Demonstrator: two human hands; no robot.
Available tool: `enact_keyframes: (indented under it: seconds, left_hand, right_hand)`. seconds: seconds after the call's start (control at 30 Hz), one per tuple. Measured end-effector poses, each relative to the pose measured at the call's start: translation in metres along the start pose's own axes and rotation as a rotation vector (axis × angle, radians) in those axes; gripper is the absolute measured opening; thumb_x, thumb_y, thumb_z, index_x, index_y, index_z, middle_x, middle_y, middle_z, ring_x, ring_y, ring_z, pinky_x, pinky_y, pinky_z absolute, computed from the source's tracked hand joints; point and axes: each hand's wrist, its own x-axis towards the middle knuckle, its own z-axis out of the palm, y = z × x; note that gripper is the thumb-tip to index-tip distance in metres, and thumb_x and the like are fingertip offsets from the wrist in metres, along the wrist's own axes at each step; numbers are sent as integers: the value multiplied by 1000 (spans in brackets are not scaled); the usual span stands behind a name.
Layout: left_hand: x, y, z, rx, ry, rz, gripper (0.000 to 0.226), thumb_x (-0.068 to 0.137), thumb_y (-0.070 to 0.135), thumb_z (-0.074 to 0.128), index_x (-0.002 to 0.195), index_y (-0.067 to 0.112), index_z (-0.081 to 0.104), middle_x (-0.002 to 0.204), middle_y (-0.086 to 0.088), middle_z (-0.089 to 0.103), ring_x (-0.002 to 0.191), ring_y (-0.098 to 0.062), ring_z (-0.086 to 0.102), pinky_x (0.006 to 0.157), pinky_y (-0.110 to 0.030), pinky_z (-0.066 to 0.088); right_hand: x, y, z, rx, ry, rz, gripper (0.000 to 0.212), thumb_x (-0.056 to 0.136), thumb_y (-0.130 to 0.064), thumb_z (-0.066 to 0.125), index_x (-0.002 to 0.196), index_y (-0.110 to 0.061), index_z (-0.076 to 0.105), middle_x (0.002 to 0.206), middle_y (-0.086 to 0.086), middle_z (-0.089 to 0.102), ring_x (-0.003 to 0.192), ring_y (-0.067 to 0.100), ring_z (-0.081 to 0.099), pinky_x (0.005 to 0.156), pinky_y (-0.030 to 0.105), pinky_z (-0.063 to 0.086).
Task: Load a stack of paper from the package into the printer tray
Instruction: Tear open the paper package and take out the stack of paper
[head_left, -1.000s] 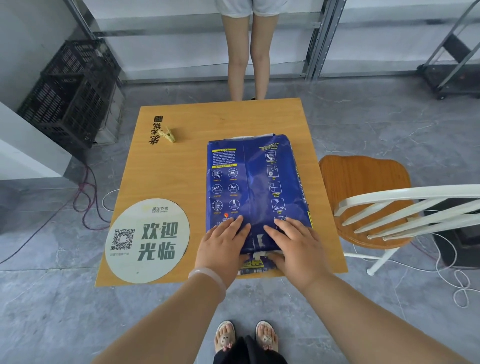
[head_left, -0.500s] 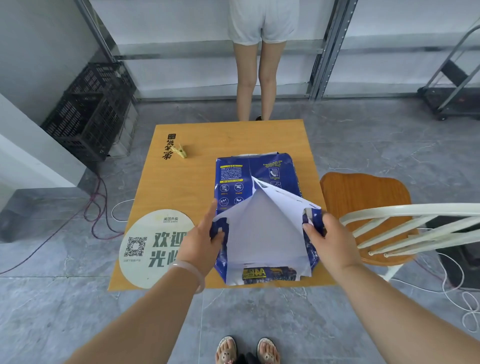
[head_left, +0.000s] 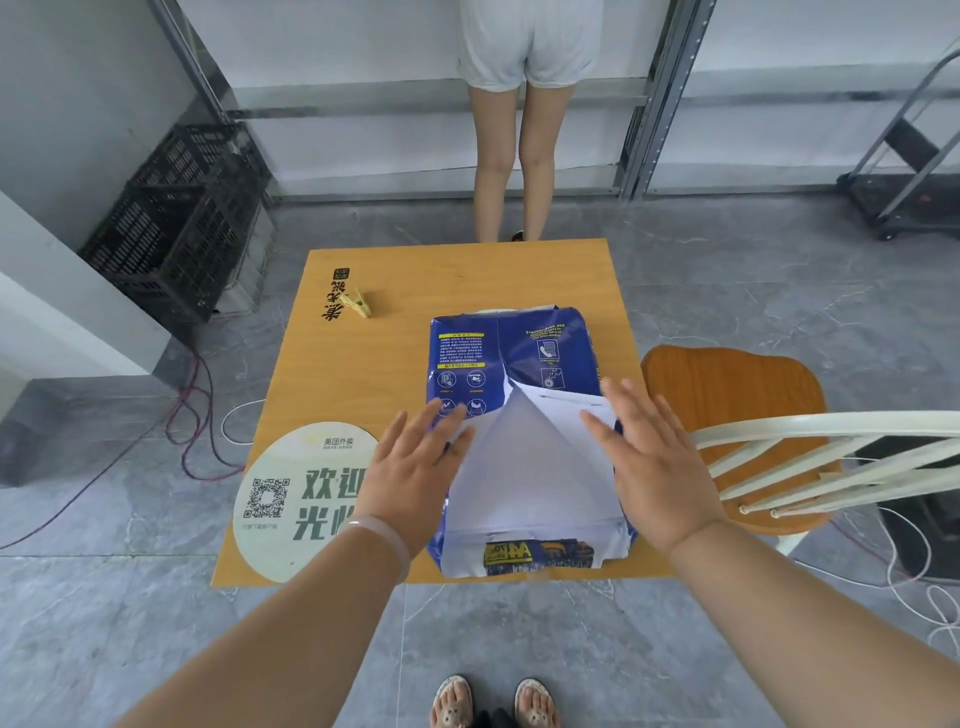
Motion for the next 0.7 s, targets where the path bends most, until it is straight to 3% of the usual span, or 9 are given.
enact_keyframes:
  seconds: [0.07,0.17,0.27,0.33,0.4,0.47,0.6,0.7]
  left_hand:
    - [-1,-1,-1,97,12,112,54,62,10,75,116,13,68,124,-2,66,117,-30,60,100,-51,46]
    - [-1,-2,-2,207,-113,129,48,64,20,73,112,18,70,115,3,69,113,-25,62,101,-43,46]
    - [-6,0,9,174,-332,17,54,91,21,37,144,16,34,150,1,37,144,-26,20,118,-45,3]
    - [-6,4,17,60,-358,-113,56,97,29,25,150,20,13,159,4,19,148,-22,2,117,-43,-10]
    - [-3,11,23,-119,-349,-235,60,97,42,22,151,26,3,161,9,9,148,-18,-5,117,-39,-9]
    - [2,14,29,-312,-374,-328,63,95,51,19,150,31,-5,161,13,-2,146,-14,-16,117,-35,-9]
    - [-9,14,45,-191,-343,-210,65,94,54,15,148,32,-14,150,19,-30,135,-10,-35,116,-32,-13]
    - [-22,4,55,-164,-335,-267,65,93,55,15,141,37,-26,150,22,-30,136,-9,-32,117,-36,-10]
  right_hand:
    - [-2,3,-2,-155,-15,-213,52,82,7,41,127,-6,61,141,14,53,132,36,46,114,50,24]
    - [-8,3,-2,-300,-241,-268,60,85,-9,19,125,-6,63,133,11,60,131,33,47,116,52,18]
    - [-16,2,10,-261,-494,-122,79,79,-14,-10,150,-8,24,159,12,22,148,30,8,116,45,-9]
    - [-18,1,19,-194,-552,16,66,86,-12,-2,153,-14,1,163,7,2,149,23,-7,117,38,-10]
    - [-18,-1,27,-104,-540,88,63,95,-12,18,152,-21,-7,163,4,-3,148,19,-9,118,34,-3]
    - [-17,-3,32,-37,-545,136,62,99,-26,24,152,-25,-9,163,1,-6,148,17,-9,118,34,-2]
    - [-20,-4,42,-44,-582,164,67,97,-51,18,149,-29,-17,161,-2,-16,147,18,-16,119,36,-5]
    - [-26,2,45,-42,-563,183,67,96,-54,14,141,-31,-31,160,-5,-21,146,18,-20,118,39,-8]
